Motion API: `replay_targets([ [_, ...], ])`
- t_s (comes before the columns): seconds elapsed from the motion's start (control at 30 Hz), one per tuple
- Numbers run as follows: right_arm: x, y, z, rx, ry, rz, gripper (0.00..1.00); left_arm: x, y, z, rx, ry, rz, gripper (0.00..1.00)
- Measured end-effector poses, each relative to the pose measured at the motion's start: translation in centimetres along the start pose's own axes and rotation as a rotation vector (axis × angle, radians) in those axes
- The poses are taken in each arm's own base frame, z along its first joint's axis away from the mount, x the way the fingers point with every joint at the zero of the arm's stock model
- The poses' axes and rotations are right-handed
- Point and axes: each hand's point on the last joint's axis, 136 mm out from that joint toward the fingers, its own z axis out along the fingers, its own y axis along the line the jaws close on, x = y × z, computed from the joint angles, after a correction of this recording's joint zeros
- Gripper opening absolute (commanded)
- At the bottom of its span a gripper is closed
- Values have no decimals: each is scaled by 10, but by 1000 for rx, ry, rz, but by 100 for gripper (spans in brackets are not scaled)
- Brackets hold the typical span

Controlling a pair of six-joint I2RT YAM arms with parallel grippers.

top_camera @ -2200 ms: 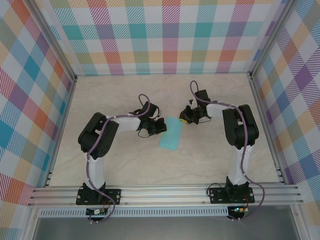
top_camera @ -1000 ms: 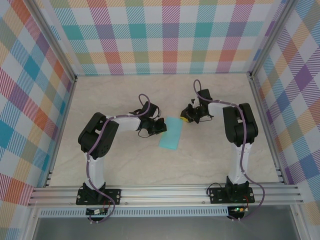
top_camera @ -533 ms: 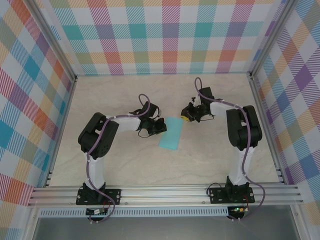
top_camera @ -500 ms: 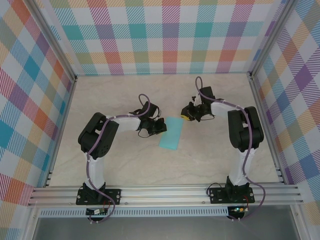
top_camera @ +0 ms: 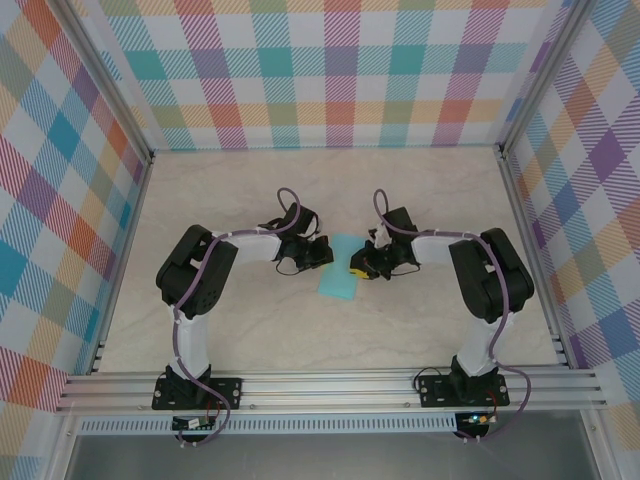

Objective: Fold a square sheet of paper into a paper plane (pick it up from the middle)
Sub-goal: Fold the square sheet of paper in half at the center of the table.

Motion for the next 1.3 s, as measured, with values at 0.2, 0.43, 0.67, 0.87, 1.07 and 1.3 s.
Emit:
replay_targets([
  [0.2, -1, 1, 3, -3, -14, -16, 14, 0, 0, 0, 0, 0, 0, 0],
  [0.43, 2, -11, 5, 24, -22, -9, 14, 0, 0, 0, 0, 0, 0, 0],
  [0.67, 8, -9, 2, 28, -27, -22, 15, 0, 0, 0, 0, 0, 0, 0],
  [0.87, 27, 5, 0, 11, -24, -79, 15, 0, 0, 0, 0, 0, 0, 0],
  [1.07, 41, -4, 8, 19, -8, -80, 15, 0, 0, 0, 0, 0, 0, 0],
  [1.3, 44, -10, 11, 13, -2, -67, 15, 0, 0, 0, 0, 1, 0, 0],
])
